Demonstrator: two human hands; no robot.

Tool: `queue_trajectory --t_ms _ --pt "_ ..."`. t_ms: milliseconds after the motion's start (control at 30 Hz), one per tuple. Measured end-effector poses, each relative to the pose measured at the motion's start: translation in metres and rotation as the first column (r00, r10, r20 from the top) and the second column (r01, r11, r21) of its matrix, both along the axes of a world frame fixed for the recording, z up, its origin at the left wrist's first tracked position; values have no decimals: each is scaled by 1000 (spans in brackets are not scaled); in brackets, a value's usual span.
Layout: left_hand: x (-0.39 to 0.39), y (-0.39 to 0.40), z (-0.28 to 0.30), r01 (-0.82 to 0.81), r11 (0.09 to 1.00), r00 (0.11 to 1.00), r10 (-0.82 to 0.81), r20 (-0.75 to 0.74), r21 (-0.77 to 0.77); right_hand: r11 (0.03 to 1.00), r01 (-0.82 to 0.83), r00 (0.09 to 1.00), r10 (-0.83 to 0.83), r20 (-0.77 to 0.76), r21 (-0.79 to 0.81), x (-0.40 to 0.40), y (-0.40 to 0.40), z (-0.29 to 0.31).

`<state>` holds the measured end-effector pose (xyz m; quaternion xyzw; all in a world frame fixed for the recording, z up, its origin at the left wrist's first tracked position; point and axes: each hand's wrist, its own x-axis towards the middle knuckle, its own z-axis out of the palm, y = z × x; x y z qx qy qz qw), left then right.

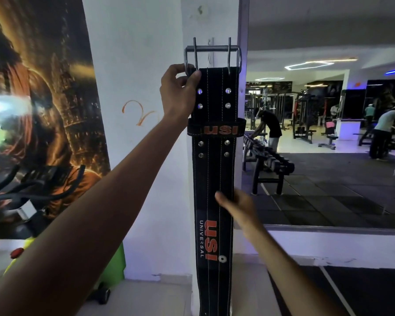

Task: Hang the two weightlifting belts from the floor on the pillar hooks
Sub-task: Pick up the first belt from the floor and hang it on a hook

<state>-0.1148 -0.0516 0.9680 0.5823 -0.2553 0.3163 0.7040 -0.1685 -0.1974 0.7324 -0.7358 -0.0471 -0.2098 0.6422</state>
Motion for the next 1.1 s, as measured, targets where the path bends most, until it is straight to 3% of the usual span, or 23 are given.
queue_trajectory --t_ms 100,167,300,433,567,667,767,833,967,1100 --pt "0 2 3 11 1000 1000 -11 -4 3 990 -6 989 -15 148 141 3 0 63" --pt "-1 3 4 6 1000 1000 -6 -1 -5 991 -12 986 -10 168 132 4 4 75" --pt "-4 6 9 -2 1000 1000 2 5 -28 996 79 995 -81 58 48 -9 17 23" --pt "-5 12 11 -31 999 1000 31 2 -43 1000 1 998 0 -61 25 -32 25 -47" --pt "-7 15 12 -27 998 1000 26 -6 -51 1000 -17 995 15 -97 -12 -23 18 -56" --pt "-7 17 14 -30 998 1000 30 0 -50 1000 -10 999 10 -38 -20 -17 11 -19" --pt "-6 19 12 -19 998 1000 18 -9 -58 986 30 994 -47 97 163 -8 -4 52" --pt "-4 19 10 -1 998 1000 0 -16 -59 979 -1 978 -41 206 202 -5 -10 111" --pt "-1 17 5 32 998 999 -33 -17 -47 997 33 941 -53 335 66 -6 4 213" --pt "0 17 1 32 999 999 -32 -9 -24 995 95 901 -100 422 33 4 26 260"
